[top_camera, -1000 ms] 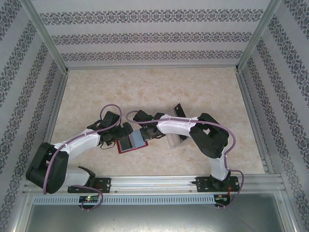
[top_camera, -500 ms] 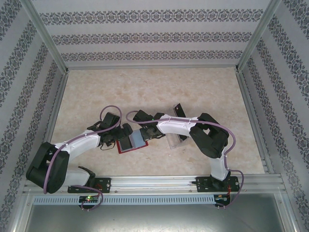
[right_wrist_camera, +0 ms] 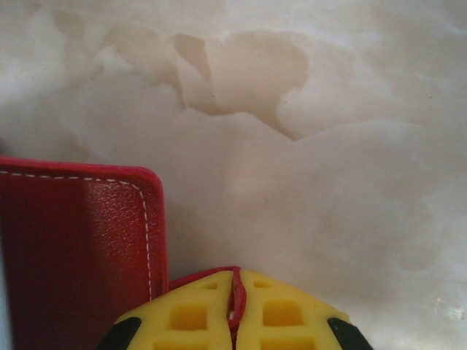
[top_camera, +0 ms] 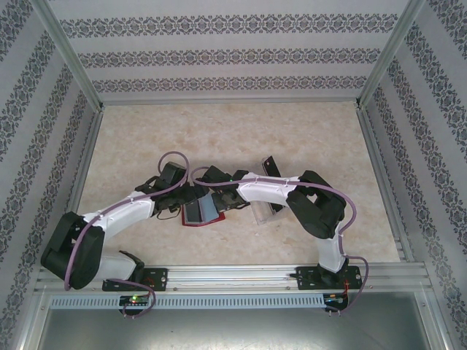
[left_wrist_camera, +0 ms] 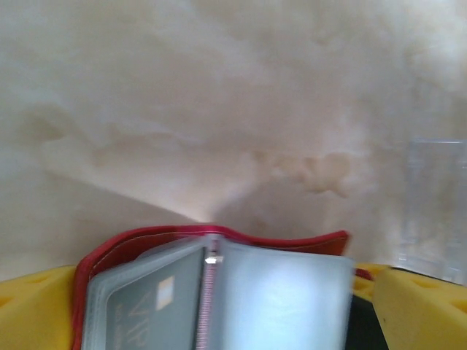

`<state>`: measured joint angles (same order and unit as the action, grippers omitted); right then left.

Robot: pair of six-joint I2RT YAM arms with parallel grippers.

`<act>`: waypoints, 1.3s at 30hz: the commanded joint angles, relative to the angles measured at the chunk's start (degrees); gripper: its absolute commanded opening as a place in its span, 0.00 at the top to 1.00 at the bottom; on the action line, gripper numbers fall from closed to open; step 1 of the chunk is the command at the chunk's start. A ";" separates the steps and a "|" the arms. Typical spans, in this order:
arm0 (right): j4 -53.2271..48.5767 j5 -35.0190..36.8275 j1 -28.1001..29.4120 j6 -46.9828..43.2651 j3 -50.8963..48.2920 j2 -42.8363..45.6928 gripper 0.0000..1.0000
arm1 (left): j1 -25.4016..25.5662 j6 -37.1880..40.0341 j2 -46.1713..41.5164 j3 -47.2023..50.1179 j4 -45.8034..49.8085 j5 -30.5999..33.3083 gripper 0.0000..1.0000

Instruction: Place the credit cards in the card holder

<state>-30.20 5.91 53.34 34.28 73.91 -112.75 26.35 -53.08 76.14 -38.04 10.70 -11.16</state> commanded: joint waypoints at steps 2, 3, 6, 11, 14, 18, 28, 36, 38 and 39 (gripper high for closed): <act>0.67 -4.02 -0.04 0.91 -0.60 -0.45 1.00 | 3.33 -3.00 0.93 -3.03 -6.26 -4.38 0.00; 0.78 -4.03 -0.01 0.96 -0.69 -0.32 1.00 | 3.90 -3.37 1.78 -3.10 -7.18 -4.39 0.00; 0.89 -4.01 -0.08 1.10 -1.16 0.39 1.00 | 5.31 -4.76 3.99 -3.47 -9.54 -4.38 0.00; 0.96 -2.78 -0.90 2.09 -3.55 3.93 0.66 | 7.49 -5.97 6.05 -4.26 -11.09 -3.31 0.00; 0.95 -2.44 -1.61 2.33 -4.81 6.03 0.64 | 7.92 -6.59 6.90 -4.60 -11.97 -2.86 0.00; 1.14 -2.02 -2.36 2.56 -6.33 8.63 0.64 | 8.54 -7.85 7.92 -4.70 -13.31 -2.23 0.00; 1.17 -4.55 -2.29 3.46 -8.67 18.09 0.49 | 8.72 -7.97 7.94 -7.26 -11.86 -0.97 0.00; -2.08 -2.07 -2.69 4.72 -10.24 25.87 0.43 | 8.72 -7.12 7.27 -9.46 -9.32 -0.86 0.00; -2.44 -1.69 -2.68 5.09 -10.36 27.73 0.43 | 8.72 -7.30 7.26 -9.79 -9.16 -0.95 0.00; -2.69 -1.53 -2.62 5.23 -10.57 28.74 0.43 | 8.72 -7.38 7.30 -9.92 -9.15 -0.88 0.00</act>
<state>-32.03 3.60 50.74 39.29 64.20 -86.13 34.54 -60.49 83.05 -46.30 -0.38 -13.06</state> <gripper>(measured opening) 0.572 0.999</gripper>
